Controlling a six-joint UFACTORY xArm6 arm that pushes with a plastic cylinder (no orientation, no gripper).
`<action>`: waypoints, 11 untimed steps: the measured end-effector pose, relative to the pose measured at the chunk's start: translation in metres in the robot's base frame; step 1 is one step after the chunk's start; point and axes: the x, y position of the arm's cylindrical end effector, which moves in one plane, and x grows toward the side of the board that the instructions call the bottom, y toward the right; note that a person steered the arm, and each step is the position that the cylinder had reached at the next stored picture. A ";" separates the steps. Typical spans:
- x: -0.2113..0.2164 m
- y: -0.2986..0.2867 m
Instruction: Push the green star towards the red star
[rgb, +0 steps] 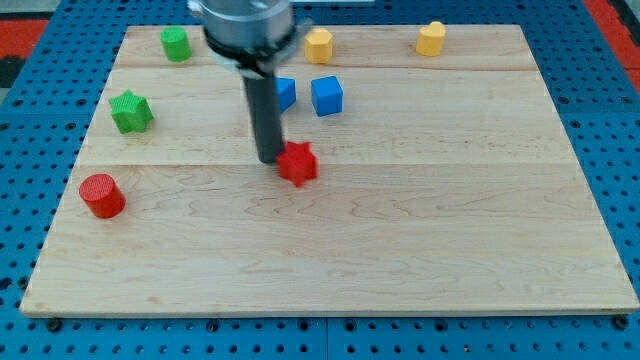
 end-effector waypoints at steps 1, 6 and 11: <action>-0.017 -0.070; -0.055 -0.153; -0.083 -0.039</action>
